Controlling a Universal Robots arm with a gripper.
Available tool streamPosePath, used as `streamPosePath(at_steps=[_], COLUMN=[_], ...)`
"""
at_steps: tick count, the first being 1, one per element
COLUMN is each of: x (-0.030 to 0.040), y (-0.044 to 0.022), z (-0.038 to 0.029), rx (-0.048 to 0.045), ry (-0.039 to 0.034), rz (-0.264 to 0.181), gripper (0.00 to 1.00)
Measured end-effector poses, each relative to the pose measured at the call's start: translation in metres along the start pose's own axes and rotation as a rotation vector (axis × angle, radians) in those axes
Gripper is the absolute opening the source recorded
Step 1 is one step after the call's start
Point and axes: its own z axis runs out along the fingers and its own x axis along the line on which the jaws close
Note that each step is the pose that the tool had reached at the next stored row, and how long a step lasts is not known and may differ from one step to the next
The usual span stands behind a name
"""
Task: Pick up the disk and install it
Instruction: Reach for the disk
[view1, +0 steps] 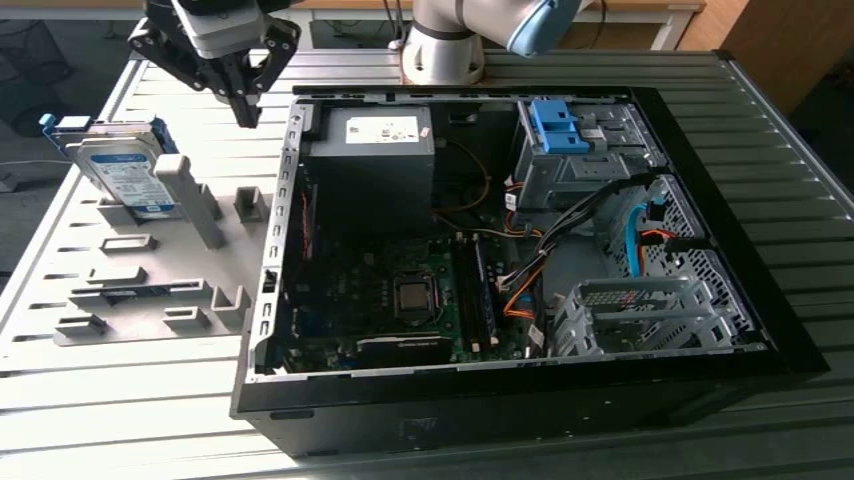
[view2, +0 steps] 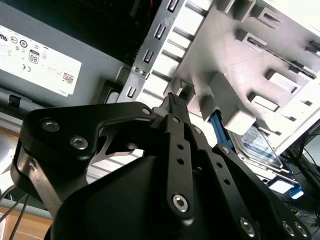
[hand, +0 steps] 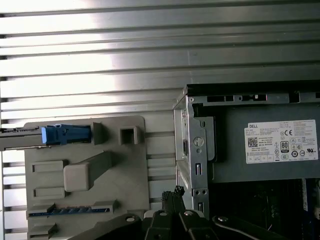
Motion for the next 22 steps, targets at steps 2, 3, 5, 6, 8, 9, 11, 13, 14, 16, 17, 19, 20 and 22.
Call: streamPosePath(at_steps=[2, 3, 5, 6, 8, 9, 11, 13, 14, 16, 17, 19, 20, 22], x=[0.0038, 0.0058, 0.0081, 0.0086, 0.0095, 0.0109, 0.0167, 0.0242, 0.028, 0.034, 0.0364, 0.0414, 0.0446, 0.0504], y=[-0.0002, -0.0002, 0.0034, 0.0062, 0.0099, 0.011, 0.0119, 0.0127, 0.0132, 0.014, 0.0144, 0.0155, 0.0163, 0.0177], z=[0.0001, 0.0001, 0.0002, 0.0003, 0.0005, 0.0006, 0.0009, 0.0012, 0.0014, 0.0016, 0.0017, 0.002, 0.0021, 0.0022], rx=[-0.0001, -0.0001, -0.0001, 0.0001, 0.0001, 0.0, 0.0, 0.0001, 0.0001, 0.0001, 0.0002, 0.0001, 0.0001, 0.0001], ry=[-0.0001, -0.0001, 0.0, 0.0, -0.0001, -0.0001, -0.0001, 0.0, -0.0001, -0.0001, 0.0, -0.0001, -0.0001, -0.0002], rz=[0.0, 0.0, 0.0, 0.0, 0.0, 0.0, 0.0, 0.0, 0.0, 0.0, 0.0, 0.0, 0.0, 0.0], gripper=[0.11, 0.11, 0.11, 0.11, 0.11, 0.11, 0.11, 0.11, 0.11, 0.11, 0.11, 0.11, 0.11, 0.11])
